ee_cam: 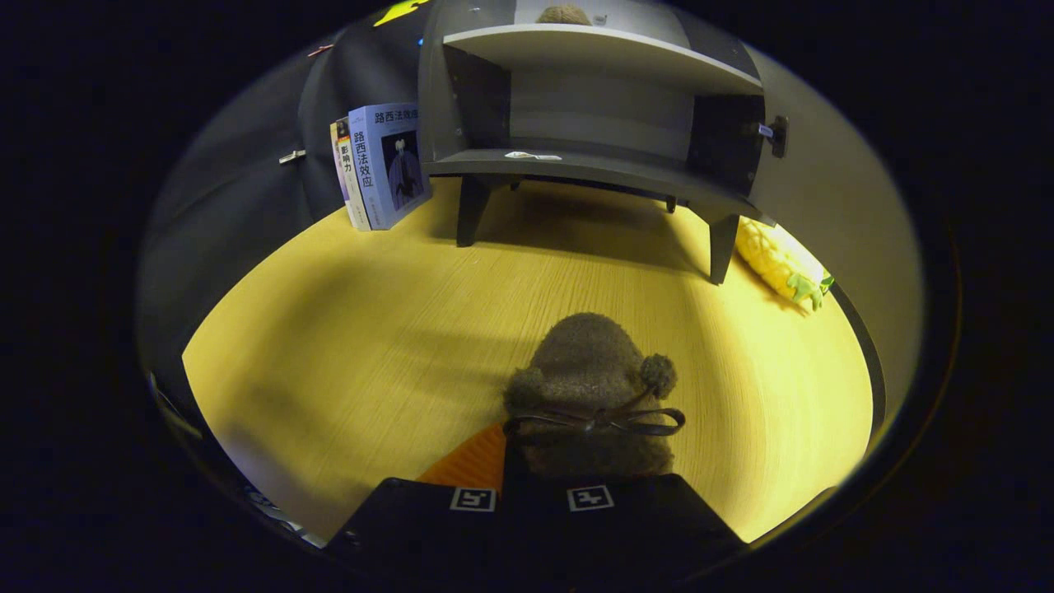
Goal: Open the shoe cabinet door, grab the shoes and put them into the shoe cabinet, then close the shoe cabinet door.
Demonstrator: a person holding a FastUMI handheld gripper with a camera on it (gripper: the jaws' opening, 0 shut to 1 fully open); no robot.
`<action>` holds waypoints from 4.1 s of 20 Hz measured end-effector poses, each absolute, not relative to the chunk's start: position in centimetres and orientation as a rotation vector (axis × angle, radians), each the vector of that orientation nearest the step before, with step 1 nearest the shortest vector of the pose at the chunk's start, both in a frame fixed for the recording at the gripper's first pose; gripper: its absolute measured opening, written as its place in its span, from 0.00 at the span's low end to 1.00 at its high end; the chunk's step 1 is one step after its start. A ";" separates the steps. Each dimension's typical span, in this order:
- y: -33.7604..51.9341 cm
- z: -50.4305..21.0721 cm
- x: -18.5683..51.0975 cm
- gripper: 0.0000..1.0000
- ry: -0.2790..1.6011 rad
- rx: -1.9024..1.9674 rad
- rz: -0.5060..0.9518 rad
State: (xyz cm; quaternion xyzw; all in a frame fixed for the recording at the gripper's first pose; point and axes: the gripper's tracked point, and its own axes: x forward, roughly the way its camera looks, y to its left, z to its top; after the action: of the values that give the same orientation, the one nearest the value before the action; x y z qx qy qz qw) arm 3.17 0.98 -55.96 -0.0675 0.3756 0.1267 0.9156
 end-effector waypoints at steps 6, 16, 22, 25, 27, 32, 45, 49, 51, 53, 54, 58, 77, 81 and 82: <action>1.0 -56.0 4.3 0.15 0.701 -0.108 0.251; 0.8 -56.2 4.8 0.05 0.701 -0.078 0.241; 0.4 -54.8 4.1 0.05 0.732 -0.055 0.226; 0.0 -51.7 4.0 0.05 0.722 -0.049 0.221; -0.2 -48.7 4.4 0.05 0.704 -0.054 0.210; -0.6 -40.5 5.8 0.05 0.642 -0.057 0.171; -1.0 -25.5 8.7 0.05 0.541 -0.040 0.195; -0.3 -22.3 10.2 0.05 0.520 -0.048 0.223; 0.1 -20.3 11.7 0.05 0.501 -0.049 0.211; 0.5 -18.5 13.5 0.05 0.491 -0.017 0.192; 0.6 -17.7 14.5 0.05 0.497 0.005 0.172; 0.7 -15.5 18.5 0.05 0.514 0.055 0.121; -0.9 -16.3 40.4 0.04 0.650 0.029 0.027; -0.4 -20.4 43.8 0.05 0.710 0.031 0.029; -0.4 -21.4 44.5 0.05 0.721 0.033 0.025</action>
State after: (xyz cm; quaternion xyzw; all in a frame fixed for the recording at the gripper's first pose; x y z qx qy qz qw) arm 44.52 -0.41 -21.39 0.0162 0.3528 0.0123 0.9355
